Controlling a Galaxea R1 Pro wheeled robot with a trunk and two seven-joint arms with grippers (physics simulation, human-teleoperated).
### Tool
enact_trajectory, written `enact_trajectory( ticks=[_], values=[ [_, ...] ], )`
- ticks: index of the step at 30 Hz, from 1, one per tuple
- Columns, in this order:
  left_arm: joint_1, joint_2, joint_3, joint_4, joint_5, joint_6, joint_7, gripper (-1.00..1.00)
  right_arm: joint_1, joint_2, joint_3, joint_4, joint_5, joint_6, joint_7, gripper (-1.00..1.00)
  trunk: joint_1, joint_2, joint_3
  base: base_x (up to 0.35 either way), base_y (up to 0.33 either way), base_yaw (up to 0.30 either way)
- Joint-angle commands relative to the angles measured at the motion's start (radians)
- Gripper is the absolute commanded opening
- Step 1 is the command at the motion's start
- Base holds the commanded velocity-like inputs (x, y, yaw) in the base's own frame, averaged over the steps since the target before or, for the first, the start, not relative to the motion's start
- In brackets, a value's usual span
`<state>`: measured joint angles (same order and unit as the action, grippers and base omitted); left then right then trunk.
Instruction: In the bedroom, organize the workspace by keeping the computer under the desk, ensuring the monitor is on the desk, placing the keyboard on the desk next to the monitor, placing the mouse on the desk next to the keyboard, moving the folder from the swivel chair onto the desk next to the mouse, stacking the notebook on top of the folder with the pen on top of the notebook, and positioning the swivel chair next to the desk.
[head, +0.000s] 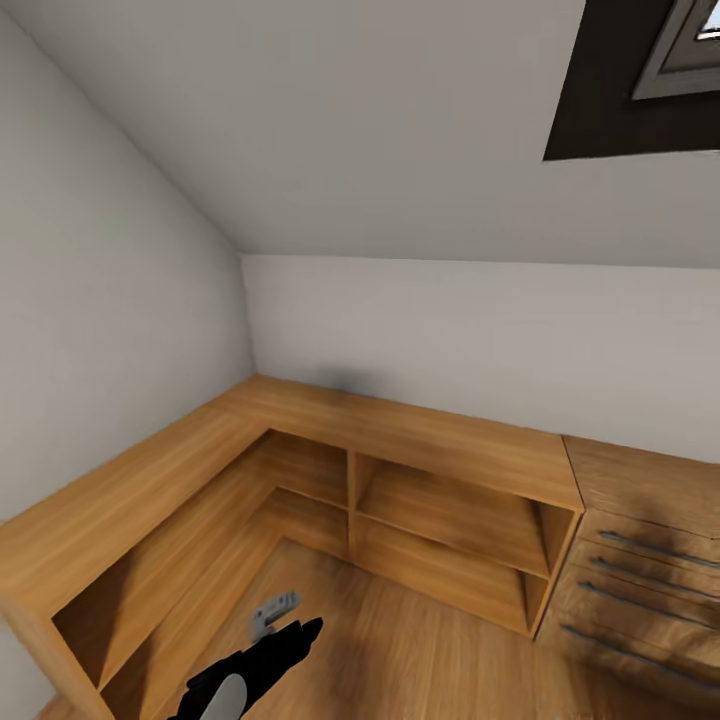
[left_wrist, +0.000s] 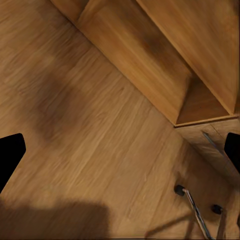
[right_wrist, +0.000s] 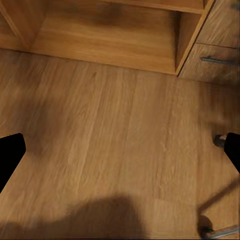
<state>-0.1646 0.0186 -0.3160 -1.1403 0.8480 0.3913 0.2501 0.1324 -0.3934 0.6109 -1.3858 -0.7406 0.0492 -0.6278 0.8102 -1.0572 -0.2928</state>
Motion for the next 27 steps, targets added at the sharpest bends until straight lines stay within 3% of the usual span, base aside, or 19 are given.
enact_trajectory(
  ticks=[1,18,27],
  values=[
    [0.000,0.001,-0.004,-0.002,0.011,0.000,0.010,1.00,-0.001,0.000,0.002,0.000,-0.002,0.005,-0.006,1.00,0.000,-0.001,-0.001,0.000,0.218,-0.299],
    [0.000,0.001,-0.010,-0.002,0.009,0.000,0.011,1.00,0.002,-0.005,0.003,0.019,-0.002,0.004,0.002,1.00,0.000,-0.001,-0.001,0.067,0.262,-0.299],
    [0.000,0.001,-0.010,-0.002,0.009,0.000,0.011,1.00,0.003,-0.007,0.003,0.019,-0.005,0.004,0.003,1.00,0.000,-0.001,-0.001,0.152,0.079,-0.299]
  ],
)
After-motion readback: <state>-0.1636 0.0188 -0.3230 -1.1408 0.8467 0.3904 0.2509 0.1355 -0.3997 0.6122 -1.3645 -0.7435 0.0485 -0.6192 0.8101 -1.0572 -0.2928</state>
